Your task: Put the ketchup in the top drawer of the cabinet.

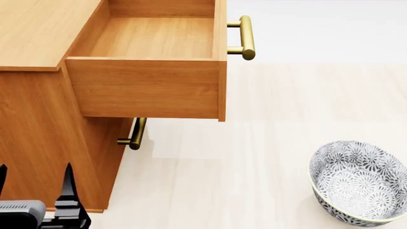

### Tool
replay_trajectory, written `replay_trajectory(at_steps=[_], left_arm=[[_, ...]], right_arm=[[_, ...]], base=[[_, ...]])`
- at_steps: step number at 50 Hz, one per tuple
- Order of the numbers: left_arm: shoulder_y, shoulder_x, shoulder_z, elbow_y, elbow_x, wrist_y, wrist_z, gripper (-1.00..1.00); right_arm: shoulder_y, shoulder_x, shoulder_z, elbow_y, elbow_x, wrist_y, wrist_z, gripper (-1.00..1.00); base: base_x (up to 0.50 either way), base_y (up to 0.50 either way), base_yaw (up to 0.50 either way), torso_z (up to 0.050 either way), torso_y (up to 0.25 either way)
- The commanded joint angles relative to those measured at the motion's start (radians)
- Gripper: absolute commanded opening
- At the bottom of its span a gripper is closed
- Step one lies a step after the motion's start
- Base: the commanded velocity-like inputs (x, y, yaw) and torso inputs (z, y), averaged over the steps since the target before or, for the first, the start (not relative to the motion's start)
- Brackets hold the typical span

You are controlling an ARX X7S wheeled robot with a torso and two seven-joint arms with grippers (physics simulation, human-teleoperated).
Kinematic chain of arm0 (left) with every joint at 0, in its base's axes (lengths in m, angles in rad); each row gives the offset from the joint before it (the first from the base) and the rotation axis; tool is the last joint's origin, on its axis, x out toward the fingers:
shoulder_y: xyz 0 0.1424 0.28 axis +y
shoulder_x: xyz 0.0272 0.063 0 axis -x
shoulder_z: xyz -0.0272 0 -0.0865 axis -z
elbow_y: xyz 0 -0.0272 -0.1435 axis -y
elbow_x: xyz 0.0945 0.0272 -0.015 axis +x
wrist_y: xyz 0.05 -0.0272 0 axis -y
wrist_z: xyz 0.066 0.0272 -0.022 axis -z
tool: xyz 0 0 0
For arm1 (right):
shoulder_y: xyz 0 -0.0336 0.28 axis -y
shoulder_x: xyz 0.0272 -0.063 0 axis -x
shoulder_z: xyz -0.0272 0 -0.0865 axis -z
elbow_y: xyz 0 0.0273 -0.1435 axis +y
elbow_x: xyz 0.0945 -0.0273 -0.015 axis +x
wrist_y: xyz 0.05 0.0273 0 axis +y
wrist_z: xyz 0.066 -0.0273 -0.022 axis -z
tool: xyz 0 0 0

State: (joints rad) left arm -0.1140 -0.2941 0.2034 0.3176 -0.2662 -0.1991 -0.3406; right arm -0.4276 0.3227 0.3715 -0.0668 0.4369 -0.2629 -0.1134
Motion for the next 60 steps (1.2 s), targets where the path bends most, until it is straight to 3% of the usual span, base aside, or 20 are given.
replay_trajectory(at_steps=[1,20,21,34,60], left_arm=[[-0.002,-0.003,0.002,-0.002,-0.004,0.001,-0.003,1.00],[-0.001,-0.008,0.004,-0.009,-0.009,0.008,-0.009,1.00],[-0.001,-0.008,0.004,-0.010,-0.009,0.009,-0.009,1.00],[0.000,-0.013,0.004,-0.008,-0.014,0.006,-0.015,1.00],[0.019,-0.026,-0.005,-0.005,-0.033,0.017,-0.020,1.00]], right_arm=[[0.009,0.003,-0.011,0.020,-0.005,0.014,0.003,1.00],[0.019,0.009,-0.027,0.018,0.018,0.050,0.001,1.00],[0.020,0.009,-0.027,0.020,0.016,0.048,0.002,-1.00],[0.025,0.014,-0.011,-0.016,0.031,0.076,0.039,-1.00],[0.063,0.176,0.092,-0.499,0.152,0.409,0.315,-1.00]], base=[[0.00,0.00,0.00,0.000,0.000],[0.00,0.00,0.00,0.000,0.000],[0.00,0.00,0.00,0.000,0.000],[0.00,0.00,0.00,0.000,0.000],[0.00,0.00,0.00,0.000,0.000]])
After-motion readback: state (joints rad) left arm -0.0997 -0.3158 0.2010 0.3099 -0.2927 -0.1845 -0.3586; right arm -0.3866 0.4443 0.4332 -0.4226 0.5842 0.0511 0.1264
